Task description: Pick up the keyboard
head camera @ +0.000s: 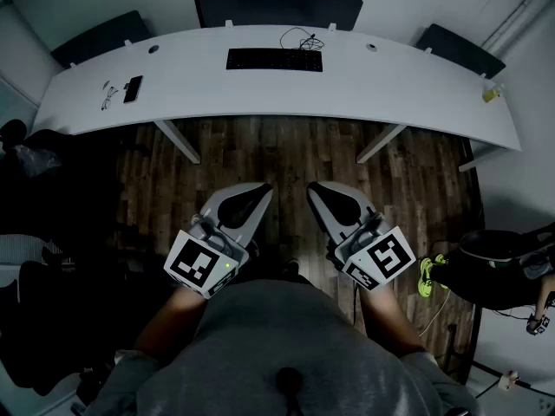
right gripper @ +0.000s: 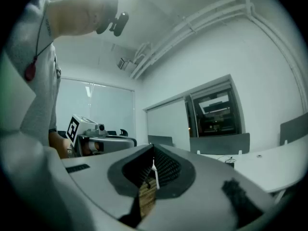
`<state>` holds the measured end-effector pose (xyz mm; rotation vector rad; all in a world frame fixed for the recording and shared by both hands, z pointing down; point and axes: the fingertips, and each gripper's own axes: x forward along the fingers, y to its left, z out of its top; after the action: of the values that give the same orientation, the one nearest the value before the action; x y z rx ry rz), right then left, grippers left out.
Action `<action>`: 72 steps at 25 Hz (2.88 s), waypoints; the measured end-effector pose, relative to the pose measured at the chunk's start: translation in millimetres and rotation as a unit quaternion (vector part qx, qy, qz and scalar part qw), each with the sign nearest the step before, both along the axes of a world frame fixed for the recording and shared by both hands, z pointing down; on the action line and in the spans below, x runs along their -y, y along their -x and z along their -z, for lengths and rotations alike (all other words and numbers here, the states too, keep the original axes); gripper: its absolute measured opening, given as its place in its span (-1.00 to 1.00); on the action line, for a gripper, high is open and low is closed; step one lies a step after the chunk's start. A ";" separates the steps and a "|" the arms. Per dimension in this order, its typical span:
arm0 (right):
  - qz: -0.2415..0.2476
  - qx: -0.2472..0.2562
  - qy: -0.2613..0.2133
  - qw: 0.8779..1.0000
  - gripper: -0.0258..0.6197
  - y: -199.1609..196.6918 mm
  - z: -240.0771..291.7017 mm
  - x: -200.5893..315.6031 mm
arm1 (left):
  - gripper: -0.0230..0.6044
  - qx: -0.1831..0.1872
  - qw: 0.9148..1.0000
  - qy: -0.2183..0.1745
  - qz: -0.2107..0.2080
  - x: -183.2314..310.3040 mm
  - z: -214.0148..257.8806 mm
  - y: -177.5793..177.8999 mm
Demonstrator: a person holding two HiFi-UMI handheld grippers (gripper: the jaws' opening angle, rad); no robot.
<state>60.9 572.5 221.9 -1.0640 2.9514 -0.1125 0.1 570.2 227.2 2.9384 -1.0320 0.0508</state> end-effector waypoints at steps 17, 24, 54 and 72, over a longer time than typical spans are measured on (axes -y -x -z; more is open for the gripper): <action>-0.006 0.001 0.013 1.000 -0.87 -35.2 -17.1 -13.0 | -0.91 0.032 0.999 0.021 0.008 -21.4 -25.6 -28.5; -0.006 -0.010 0.019 1.000 -0.87 -23.6 -24.5 18.9 | -0.91 0.022 0.999 0.030 0.007 12.1 -33.0 -22.1; -0.036 -0.043 0.047 0.997 -0.87 69.2 -45.7 208.6 | -0.91 0.023 0.998 0.045 -0.035 214.1 -52.9 65.0; -0.007 -0.041 0.060 0.997 -0.87 53.9 -66.3 313.8 | -0.91 0.035 0.998 0.061 0.004 313.0 -71.1 58.1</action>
<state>7.0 258.6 288.2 -1.1291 3.0433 -0.2566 -58.0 257.2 298.2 2.8403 -1.0094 0.2096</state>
